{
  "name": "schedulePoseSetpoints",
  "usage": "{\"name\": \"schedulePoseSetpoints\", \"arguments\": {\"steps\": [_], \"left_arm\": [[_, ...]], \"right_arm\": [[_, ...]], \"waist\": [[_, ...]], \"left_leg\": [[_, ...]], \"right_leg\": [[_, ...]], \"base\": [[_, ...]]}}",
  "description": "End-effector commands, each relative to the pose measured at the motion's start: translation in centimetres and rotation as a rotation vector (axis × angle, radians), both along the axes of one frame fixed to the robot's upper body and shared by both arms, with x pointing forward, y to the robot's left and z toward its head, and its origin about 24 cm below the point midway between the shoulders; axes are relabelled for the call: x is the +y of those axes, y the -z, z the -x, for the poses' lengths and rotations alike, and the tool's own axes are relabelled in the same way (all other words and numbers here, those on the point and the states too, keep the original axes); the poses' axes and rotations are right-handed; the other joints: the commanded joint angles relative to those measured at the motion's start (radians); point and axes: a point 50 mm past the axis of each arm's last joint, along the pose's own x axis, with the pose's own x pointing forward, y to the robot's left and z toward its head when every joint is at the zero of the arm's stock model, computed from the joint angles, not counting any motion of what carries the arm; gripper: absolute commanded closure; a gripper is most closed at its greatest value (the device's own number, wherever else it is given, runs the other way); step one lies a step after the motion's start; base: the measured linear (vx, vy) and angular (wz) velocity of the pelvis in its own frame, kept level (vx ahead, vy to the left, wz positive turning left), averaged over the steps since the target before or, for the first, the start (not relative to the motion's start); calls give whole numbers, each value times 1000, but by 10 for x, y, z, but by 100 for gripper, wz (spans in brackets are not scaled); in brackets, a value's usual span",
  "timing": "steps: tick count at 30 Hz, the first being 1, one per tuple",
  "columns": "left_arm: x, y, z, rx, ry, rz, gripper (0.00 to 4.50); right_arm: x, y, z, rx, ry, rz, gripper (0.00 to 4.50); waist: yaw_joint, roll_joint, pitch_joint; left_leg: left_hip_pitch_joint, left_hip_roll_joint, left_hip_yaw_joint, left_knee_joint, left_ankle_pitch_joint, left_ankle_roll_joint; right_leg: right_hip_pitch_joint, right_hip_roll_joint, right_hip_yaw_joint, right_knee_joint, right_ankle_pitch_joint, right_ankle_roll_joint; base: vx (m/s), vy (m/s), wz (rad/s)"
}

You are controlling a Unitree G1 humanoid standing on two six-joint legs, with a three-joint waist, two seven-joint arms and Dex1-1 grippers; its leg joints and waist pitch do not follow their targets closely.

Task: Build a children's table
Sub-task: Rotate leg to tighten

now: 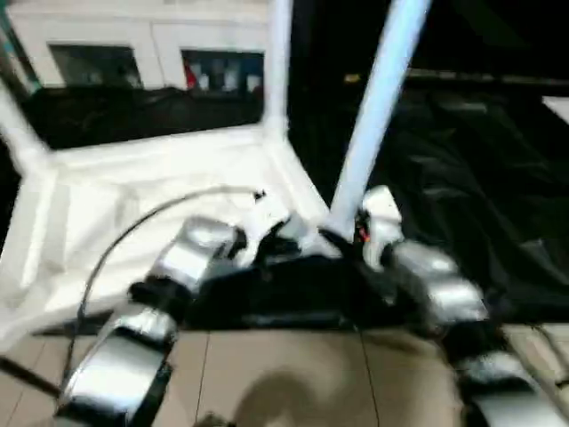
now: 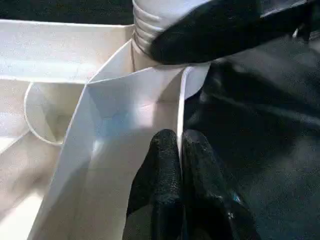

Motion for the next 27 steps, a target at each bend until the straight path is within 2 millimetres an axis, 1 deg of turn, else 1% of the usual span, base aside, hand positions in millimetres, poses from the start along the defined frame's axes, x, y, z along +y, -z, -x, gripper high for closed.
{"name": "schedulePoseSetpoints", "arguments": {"steps": [1,2,3,4,5,6,7,8,9,10,11,12,13,14,15,16,17,18,19,20,21,22,23,25,27], "left_arm": [[11,-5,-12,-48,-177,-10,450],[10,-5,-13,-58,-193,-11,450],[7,-6,-15,-70,-212,-10,450],[6,-6,-15,-71,-213,-10,450],[4,-6,-16,-74,-212,-7,450],[2,-6,-15,-74,-203,-4,450],[1,-6,-15,-74,-191,-2,450],[0,-6,-14,-79,-177,-3,450],[-1,-6,-14,-83,-165,-1,450],[-1,-6,-14,-83,-165,-1,450],[-1,-6,-14,-85,-157,1,450],[-2,-6,-12,-87,-131,13,450],[-2,-6,-11,-84,-118,19,450],[-2,-5,-10,-82,-109,23,450],[-1,-5,-10,-82,-104,20,450],[0,-4,-9,-86,-97,21,450],[1,-4,-9,-90,-90,22,450],[2,-4,-9,-90,-87,24,450],[3,-4,-8,-91,-76,25,450],[4,-4,-7,-92,-62,25,450],[5,-4,-6,-92,-47,27,450],[6,-5,-5,-92,-28,30,450],[7,-5,-4,-93,4,35,450],[8,-6,1,-88,72,46,450],[8,-7,4,-81,111,60,450]], "right_arm": [[-9,22,1,103,197,8,174],[-8,23,1,106,220,11,174],[-3,23,-2,95,258,28,174],[-3,23,-2,93,261,29,174],[0,23,-3,87,262,31,174],[4,21,-3,75,255,28,174],[6,20,-4,63,241,18,174],[9,16,-6,36,227,5,139],[11,14,-7,23,222,-12,118],[11,14,-7,23,222,-12,118],[11,13,-8,16,221,-22,105],[10,8,-11,-14,211,-21,95],[8,4,-13,-35,212,-15,87],[7,1,-15,-49,214,-11,79],[5,-1,-16,-61,206,-12,70],[4,-6,-18,-78,181,-38,60],[3,-11,-19,-94,146,-61,51],[2,-13,-19,-103,122,-63,43],[1,-15,-19,-110,73,-58,43],[-2,-17,-17,-111,20,-55,43],[-4,-19,-15,-107,-36,-56,43],[-8,-19,-12,-98,-108,-45,43],[-13,-19,-6,-87,-193,-24,43],[-22,-17,5,-50,-335,21,43],[-26,-16,8,-39,-373,45,43]], "waist": [[-1,5,-64],[-4,6,-64],[-2,5,-67],[-1,5,-66],[-1,5,-69],[3,0,-69],[6,1,-70],[7,2,-70],[7,3,-70],[7,3,-71],[6,3,-69],[4,5,-69],[4,5,-69],[2,1,-70],[3,3,-70],[3,0,-69],[5,-1,-71],[7,-2,-71],[7,-1,-72],[7,-6,-73],[11,-7,-73],[11,-6,-74],[13,-10,-71],[16,-12,-69],[19,-10,-70]], "left_leg": [[26,22,-13,-76,-284,-44],[27,22,-13,-76,-290,-47],[26,22,-12,-74,-280,-43],[25,22,-12,-74,-272,-39],[22,21,-11,-73,-251,-32],[21,19,-9,-71,-228,-21],[20,20,-9,-71,-218,-16],[18,20,-9,-70,-202,-6],[19,21,-8,-69,-201,0],[19,21,-8,-69,-202,2],[19,21,-8,-70,-209,5],[17,21,-9,-71,-216,3],[17,21,-9,-72,-224,2],[20,22,-8,-70,-223,3],[18,21,-7,-69,-212,7],[18,21,-6,-69,-210,10],[16,20,-6,-67,-200,21],[15,20,-6,-66,-181,33],[14,21,-6,-65,-172,36],[13,20,-5,-63,-160,48],[12,20,-5,-61,-143,64],[12,22,-6,-61,-135,68],[11,20,-5,-60,-136,84],[12,22,-5,-60,-142,92],[13,25,-4,-60,-148,86]], "right_leg": [[31,-65,39,-90,-228,-208],[28,-66,41,-90,-225,-211],[30,-66,41,-89,-202,-212],[31,-66,41,-88,-186,-212],[34,-63,41,-84,-143,-214],[36,-62,40,-81,-109,-215],[37,-63,40,-79,-93,-217],[39,-63,40,-76,-61,-220],[38,-62,40,-76,-48,-224],[38,-63,39,-75,-45,-227],[39,-62,39,-77,-52,-230],[41,-64,38,-77,-63,-231],[41,-64,38,-79,-73,-229],[39,-63,39,-79,-74,-230],[40,-63,40,-77,-65,-235],[40,-63,40,-77,-65,-235],[43,-63,40,-76,-49,-235],[45,-63,39,-73,-29,-237],[44,-62,39,-71,-19,-238],[46,-61,39,-70,1,-243],[48,-59,38,-67,26,-242],[48,-61,38,-65,37,-243],[50,-58,36,-68,38,-243],[50,-60,37,-69,27,-240],[46,-62,37,-70,6,-246]], "base": [[0,0,0],[0,0,0],[0,0,0],[0,0,0],[0,0,0],[0,0,0],[0,0,0],[0,0,0],[0,0,0],[0,0,0],[0,0,0],[0,0,0],[0,0,0],[0,0,0],[0,0,0],[0,0,0],[0,0,0],[0,0,0],[0,0,0],[0,0,0],[0,0,0],[0,0,0],[0,0,0],[0,0,0],[0,0,0]]}}
